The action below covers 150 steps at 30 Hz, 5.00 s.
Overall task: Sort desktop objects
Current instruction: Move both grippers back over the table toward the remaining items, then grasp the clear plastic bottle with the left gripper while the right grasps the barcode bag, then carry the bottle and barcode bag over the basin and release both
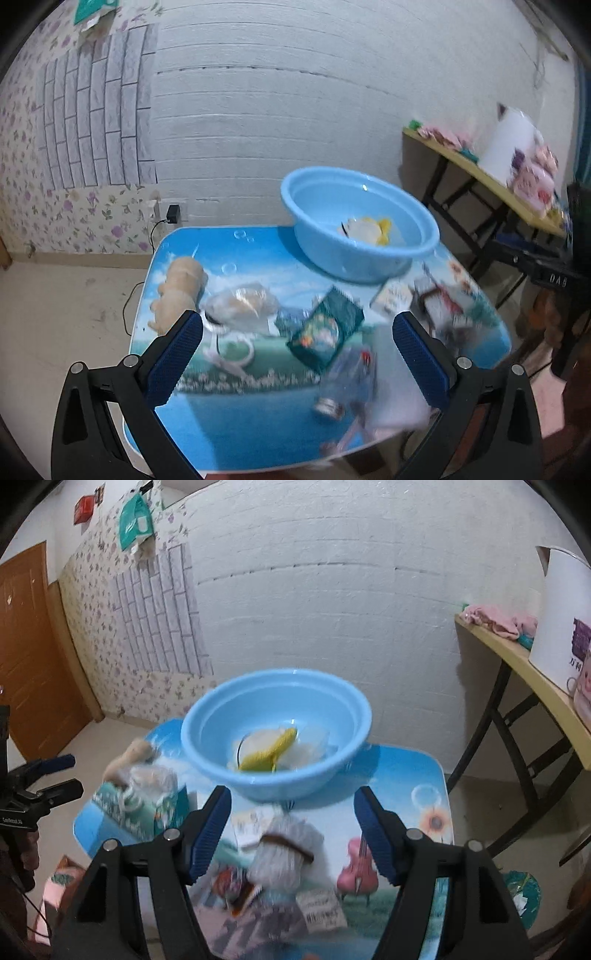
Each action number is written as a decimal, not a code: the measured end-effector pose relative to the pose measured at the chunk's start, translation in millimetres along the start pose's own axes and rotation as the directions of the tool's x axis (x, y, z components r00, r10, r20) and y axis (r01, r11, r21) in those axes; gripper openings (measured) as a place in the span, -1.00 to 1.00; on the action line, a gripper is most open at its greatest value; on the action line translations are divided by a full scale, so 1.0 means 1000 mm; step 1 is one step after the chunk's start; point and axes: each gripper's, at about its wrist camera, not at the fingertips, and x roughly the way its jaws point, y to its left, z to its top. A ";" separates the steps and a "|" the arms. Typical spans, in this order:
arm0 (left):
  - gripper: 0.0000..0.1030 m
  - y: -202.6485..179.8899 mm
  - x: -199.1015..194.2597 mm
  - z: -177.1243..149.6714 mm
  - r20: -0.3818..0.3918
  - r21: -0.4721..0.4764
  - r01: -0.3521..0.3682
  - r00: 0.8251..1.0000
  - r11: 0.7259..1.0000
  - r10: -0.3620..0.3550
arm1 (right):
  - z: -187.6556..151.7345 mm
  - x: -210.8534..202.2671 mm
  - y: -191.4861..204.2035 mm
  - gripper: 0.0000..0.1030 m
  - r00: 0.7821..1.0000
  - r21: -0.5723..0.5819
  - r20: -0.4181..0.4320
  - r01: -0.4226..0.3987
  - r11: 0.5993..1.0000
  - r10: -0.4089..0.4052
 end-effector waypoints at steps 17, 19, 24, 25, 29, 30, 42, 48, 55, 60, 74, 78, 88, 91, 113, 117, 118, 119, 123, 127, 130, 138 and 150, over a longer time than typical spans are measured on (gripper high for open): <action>0.06 -0.012 0.036 -0.053 -0.152 0.072 0.031 0.988 0.997 -0.020 | -0.067 0.011 -0.014 0.92 0.988 0.033 -0.148 -0.036 0.999 0.041; 0.06 -0.014 0.036 -0.056 -0.149 0.084 0.039 0.989 0.996 -0.027 | -0.071 0.012 -0.017 0.92 0.988 0.036 -0.153 -0.031 0.999 0.036; 0.06 -0.021 0.044 -0.060 -0.162 0.121 0.039 0.987 0.992 -0.019 | -0.082 0.014 -0.021 0.91 0.985 0.060 -0.162 -0.054 0.997 0.063; 0.06 -0.021 0.045 -0.061 -0.166 0.121 0.040 0.986 0.992 -0.019 | -0.083 0.014 -0.020 0.89 0.985 0.048 -0.163 -0.045 0.998 0.052; 0.06 -0.019 0.053 -0.066 -0.190 0.113 0.049 0.981 0.992 -0.027 | -0.086 0.018 -0.019 0.68 0.985 0.020 -0.171 -0.008 1.000 0.011; 0.07 -0.019 0.054 -0.067 -0.190 0.111 0.056 0.981 0.992 -0.034 | -0.086 0.021 -0.020 0.59 0.984 0.026 -0.178 -0.007 1.000 0.012; 0.07 -0.025 0.073 -0.071 -0.223 0.121 0.088 0.973 0.989 -0.059 | -0.093 0.043 -0.033 0.43 0.970 0.082 -0.245 0.014 0.997 0.007; -0.17 -0.028 0.077 -0.070 -0.220 0.138 0.113 0.972 0.984 -0.081 | -0.097 0.051 -0.035 0.35 0.962 0.092 -0.273 0.016 0.996 0.010; -0.39 -0.023 0.072 -0.071 -0.212 0.124 0.106 0.974 0.987 -0.078 | -0.095 0.050 -0.033 -0.15 0.963 0.063 -0.270 0.013 0.998 0.004; -0.39 -0.017 0.065 -0.074 -0.216 0.117 0.097 0.974 0.988 -0.071 | -0.094 0.046 -0.037 -0.29 0.966 0.074 -0.259 0.007 0.997 0.013; -0.38 -0.007 0.042 -0.090 -0.232 0.103 0.048 0.972 0.993 -0.023 | -0.090 0.040 -0.032 -0.32 0.968 0.020 -0.252 0.030 0.999 -0.024; -0.38 -0.007 0.043 -0.092 -0.236 0.093 0.042 0.971 0.995 -0.019 | -0.093 0.042 -0.026 -0.23 0.965 0.003 -0.263 0.013 1.000 -0.011; -0.19 -0.008 0.054 -0.082 -0.237 0.084 0.024 0.972 0.996 -0.003 | -0.092 0.042 -0.022 0.25 0.967 -0.036 -0.253 0.018 0.999 -0.026; -0.03 -0.011 0.060 -0.079 -0.232 0.093 0.024 0.973 0.995 -0.002 | -0.093 0.043 -0.024 0.25 0.965 -0.029 -0.261 0.024 0.999 -0.031; -0.20 -0.007 0.072 -0.070 -0.170 0.053 0.040 0.985 0.998 -0.031 | -0.101 0.055 -0.037 -0.14 0.960 0.017 -0.279 0.043 0.999 -0.036; -0.21 -0.006 0.069 -0.069 -0.162 0.033 0.041 0.986 0.999 -0.035 | -0.099 0.050 -0.041 -0.29 0.964 0.048 -0.265 0.020 0.999 -0.006; -0.21 -0.006 0.067 -0.068 -0.156 0.031 0.041 0.987 0.999 -0.036 | -0.098 0.048 -0.040 -0.31 0.966 0.048 -0.258 0.010 0.999 0.003; -0.21 -0.006 0.064 -0.067 -0.151 0.031 0.042 0.988 0.999 -0.037 | -0.098 0.045 -0.039 -0.31 0.969 0.047 -0.248 -0.001 0.999 0.013; -0.22 -0.009 0.052 -0.059 -0.122 0.028 0.046 0.992 0.999 -0.042 | -0.089 0.033 -0.030 -0.33 0.977 0.037 -0.208 -0.037 0.999 0.044; -0.23 -0.012 0.040 -0.047 -0.085 0.029 0.049 0.995 0.998 -0.047 | -0.075 0.021 -0.024 -0.34 0.983 0.042 -0.163 -0.079 0.996 0.085; -0.24 -0.014 0.037 -0.041 -0.072 0.035 0.052 0.996 0.998 -0.049 | -0.065 0.015 -0.020 -0.34 0.986 0.037 -0.133 -0.098 0.995 0.102; -0.24 -0.018 0.030 -0.032 -0.047 0.044 0.056 0.997 0.997 -0.054 | -0.047 0.005 -0.011 -0.34 0.991 0.025 -0.067 -0.111 0.994 0.112; -0.24 -0.030 0.029 0.018 0.032 0.076 0.081 0.996 0.994 -0.084 | 0.000 0.009 0.002 -0.34 0.990 -0.046 0.006 -0.140 0.989 0.141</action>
